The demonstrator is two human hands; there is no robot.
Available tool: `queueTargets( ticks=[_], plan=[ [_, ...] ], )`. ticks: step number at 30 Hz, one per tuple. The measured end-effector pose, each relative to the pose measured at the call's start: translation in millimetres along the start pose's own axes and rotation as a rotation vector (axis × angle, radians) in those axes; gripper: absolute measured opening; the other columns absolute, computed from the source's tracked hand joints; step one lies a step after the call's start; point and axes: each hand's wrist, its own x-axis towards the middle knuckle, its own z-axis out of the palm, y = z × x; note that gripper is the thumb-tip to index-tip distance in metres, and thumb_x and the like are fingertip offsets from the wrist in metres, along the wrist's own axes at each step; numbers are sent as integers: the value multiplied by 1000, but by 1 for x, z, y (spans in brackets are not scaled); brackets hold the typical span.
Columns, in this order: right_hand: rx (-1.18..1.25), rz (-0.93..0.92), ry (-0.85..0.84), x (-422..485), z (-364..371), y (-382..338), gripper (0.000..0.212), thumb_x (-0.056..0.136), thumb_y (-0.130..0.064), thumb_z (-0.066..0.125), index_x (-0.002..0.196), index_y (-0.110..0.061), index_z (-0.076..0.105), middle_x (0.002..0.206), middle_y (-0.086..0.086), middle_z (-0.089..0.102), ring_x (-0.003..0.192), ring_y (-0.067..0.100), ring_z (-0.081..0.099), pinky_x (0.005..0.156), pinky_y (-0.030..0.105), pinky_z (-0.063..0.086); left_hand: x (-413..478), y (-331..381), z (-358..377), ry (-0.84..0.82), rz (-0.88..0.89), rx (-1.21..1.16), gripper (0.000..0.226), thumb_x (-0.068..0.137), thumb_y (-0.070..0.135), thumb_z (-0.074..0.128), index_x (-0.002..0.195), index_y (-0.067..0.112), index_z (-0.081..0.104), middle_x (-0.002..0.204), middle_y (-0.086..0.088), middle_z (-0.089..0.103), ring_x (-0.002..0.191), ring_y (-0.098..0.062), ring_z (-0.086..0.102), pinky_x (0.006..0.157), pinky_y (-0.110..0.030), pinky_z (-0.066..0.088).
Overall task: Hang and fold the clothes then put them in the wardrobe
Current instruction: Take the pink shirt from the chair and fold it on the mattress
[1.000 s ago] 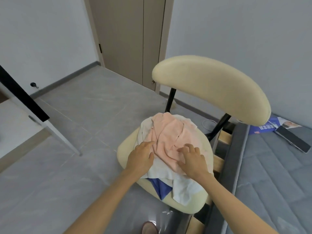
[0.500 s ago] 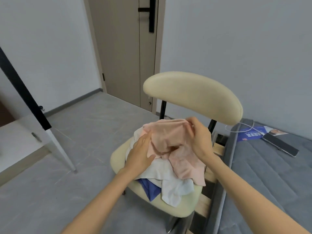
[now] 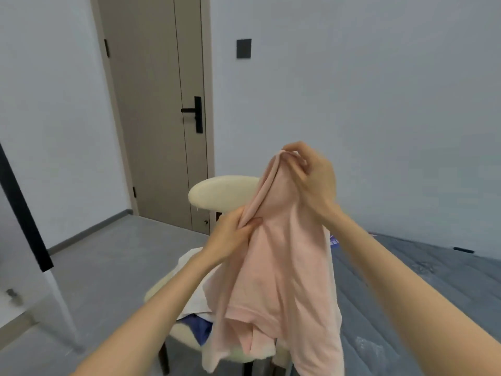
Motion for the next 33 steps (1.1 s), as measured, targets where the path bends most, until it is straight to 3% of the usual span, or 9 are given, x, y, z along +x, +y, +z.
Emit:
queueTargets(
  ticks=[4,9,12,18,21,25,29,31,33],
  plan=[
    [-266,137,73,0,-60,0,14,92,-39,54,96,-31,65,97,-13,68,95,9,61,70,29,43,-4,54,9,-66,-12,-210,42,95,31,55,55,28,41,50,20,41,49,3,34,47,-13,26],
    [-439,317,-126,-27,-110,23,14,93,-37,50,96,-31,61,96,-11,69,92,17,61,68,30,42,-6,101,28,-118,-82,-286,40,93,37,55,57,19,56,55,11,48,47,-2,39,42,-13,27],
    [-273,417,-127,-41,-128,26,12,91,-37,53,87,-31,61,88,-12,65,88,14,60,70,29,46,-3,110,36,-67,-43,-124,28,90,33,59,68,15,57,62,10,54,55,-4,44,51,-20,32],
    [153,478,-92,-29,-139,-1,18,93,-30,58,76,-29,66,70,-22,61,65,-13,55,57,3,38,-8,95,52,-10,40,151,7,89,28,61,88,22,65,82,4,50,82,-14,45,65,-29,31],
    [247,628,-49,-18,-133,-9,16,94,-32,55,83,-25,65,77,-9,63,70,5,58,56,19,44,-13,100,62,-34,21,-11,14,92,26,58,106,27,55,72,4,55,68,-10,54,64,-29,41],
    [385,691,93,-2,-132,-15,8,94,-23,57,91,-16,58,74,-1,58,46,3,51,39,15,36,-21,121,67,-289,-121,-353,39,93,40,54,125,27,37,104,3,64,92,-3,65,78,-24,52],
    [386,635,179,2,-134,-17,27,91,-16,60,112,-10,46,78,7,61,61,12,61,58,24,52,-22,130,65,-402,-143,-464,60,70,70,60,116,41,35,114,22,52,97,14,56,76,-17,48],
    [328,575,195,1,-136,-16,34,89,-14,62,118,-15,44,77,4,60,69,14,61,73,28,52,-24,128,67,-366,-69,-340,71,65,60,74,120,36,36,113,25,50,92,19,55,68,-8,46],
    [306,551,185,-2,-138,-13,32,88,-15,61,114,-24,47,75,5,58,73,19,63,79,32,52,-21,121,70,-265,0,-106,56,73,46,75,116,23,47,109,15,59,96,3,59,72,-18,48]
  ],
)
